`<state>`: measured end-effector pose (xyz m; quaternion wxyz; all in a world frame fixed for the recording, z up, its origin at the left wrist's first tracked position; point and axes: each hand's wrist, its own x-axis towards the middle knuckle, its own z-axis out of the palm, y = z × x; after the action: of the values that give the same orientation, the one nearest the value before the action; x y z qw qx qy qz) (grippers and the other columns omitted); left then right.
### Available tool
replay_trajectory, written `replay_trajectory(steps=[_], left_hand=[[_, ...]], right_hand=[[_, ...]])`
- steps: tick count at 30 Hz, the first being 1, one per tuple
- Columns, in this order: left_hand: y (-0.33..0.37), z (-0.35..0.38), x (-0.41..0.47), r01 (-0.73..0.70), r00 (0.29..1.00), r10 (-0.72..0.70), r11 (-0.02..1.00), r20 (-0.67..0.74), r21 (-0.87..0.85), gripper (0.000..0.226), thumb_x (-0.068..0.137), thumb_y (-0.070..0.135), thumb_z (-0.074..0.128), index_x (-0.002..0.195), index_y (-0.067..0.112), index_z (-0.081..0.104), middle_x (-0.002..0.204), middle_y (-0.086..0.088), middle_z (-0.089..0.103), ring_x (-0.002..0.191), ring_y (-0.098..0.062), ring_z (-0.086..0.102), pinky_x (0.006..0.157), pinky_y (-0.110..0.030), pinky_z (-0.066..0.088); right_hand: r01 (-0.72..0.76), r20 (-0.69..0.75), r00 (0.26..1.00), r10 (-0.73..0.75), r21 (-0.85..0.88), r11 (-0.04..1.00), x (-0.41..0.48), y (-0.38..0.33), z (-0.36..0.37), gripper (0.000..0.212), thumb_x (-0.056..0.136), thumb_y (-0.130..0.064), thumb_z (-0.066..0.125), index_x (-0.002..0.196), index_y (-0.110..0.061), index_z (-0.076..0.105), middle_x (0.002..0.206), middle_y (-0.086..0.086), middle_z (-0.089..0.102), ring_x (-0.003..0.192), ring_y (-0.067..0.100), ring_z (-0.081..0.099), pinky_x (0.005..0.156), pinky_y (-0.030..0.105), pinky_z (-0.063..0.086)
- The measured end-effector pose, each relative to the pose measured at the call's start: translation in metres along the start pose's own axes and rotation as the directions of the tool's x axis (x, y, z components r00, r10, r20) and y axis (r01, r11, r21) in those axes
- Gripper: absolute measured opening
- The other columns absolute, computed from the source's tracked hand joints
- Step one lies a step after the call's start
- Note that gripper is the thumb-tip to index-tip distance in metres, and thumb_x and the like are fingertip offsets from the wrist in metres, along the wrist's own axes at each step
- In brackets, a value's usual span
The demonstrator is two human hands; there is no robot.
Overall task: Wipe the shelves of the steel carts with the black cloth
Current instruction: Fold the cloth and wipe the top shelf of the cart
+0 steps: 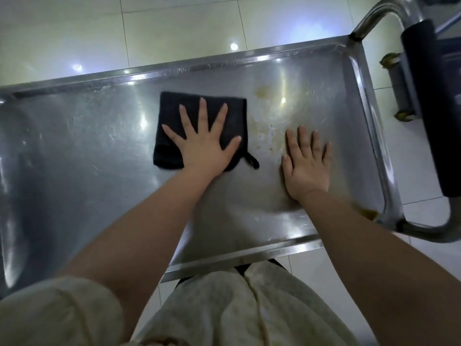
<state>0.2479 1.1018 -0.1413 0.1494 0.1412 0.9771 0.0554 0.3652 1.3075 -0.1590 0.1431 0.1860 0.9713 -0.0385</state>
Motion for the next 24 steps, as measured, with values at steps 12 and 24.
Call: replay_trajectory(steps=[12, 24], left_hand=[[0.036, 0.049, -0.143, -0.238, 0.971, 0.236, 0.97, 0.033, 0.058, 0.071, 0.091, 0.072, 0.022, 0.154, 0.044, 0.007, 0.165, -0.006, 0.002, 0.146, -0.047, -0.007, 0.102, -0.08, 0.0], [0.033, 0.047, -0.139, -0.24, 0.971, 0.238, 0.967, 0.034, 0.091, 0.074, 0.089, 0.078, 0.022, 0.154, 0.046, 0.009, 0.165, -0.004, 0.005, 0.147, -0.047, -0.003, 0.104, -0.079, 0.0]], right_hand=[[0.0, 0.015, 1.0, 0.0, 0.008, 1.0, 0.001, -0.002, -0.004, 0.065, 0.092, -0.05, 0.004, 0.155, -0.034, -0.003, 0.164, -0.005, -0.007, 0.149, 0.025, -0.011, 0.118, 0.048, -0.012], [0.024, -0.054, 0.998, -0.02, 0.058, 0.998, 0.029, 0.062, -0.037, 0.06, 0.102, -0.044, 0.031, 0.155, -0.032, 0.004, 0.164, -0.003, -0.005, 0.15, 0.022, -0.01, 0.12, 0.045, -0.007]])
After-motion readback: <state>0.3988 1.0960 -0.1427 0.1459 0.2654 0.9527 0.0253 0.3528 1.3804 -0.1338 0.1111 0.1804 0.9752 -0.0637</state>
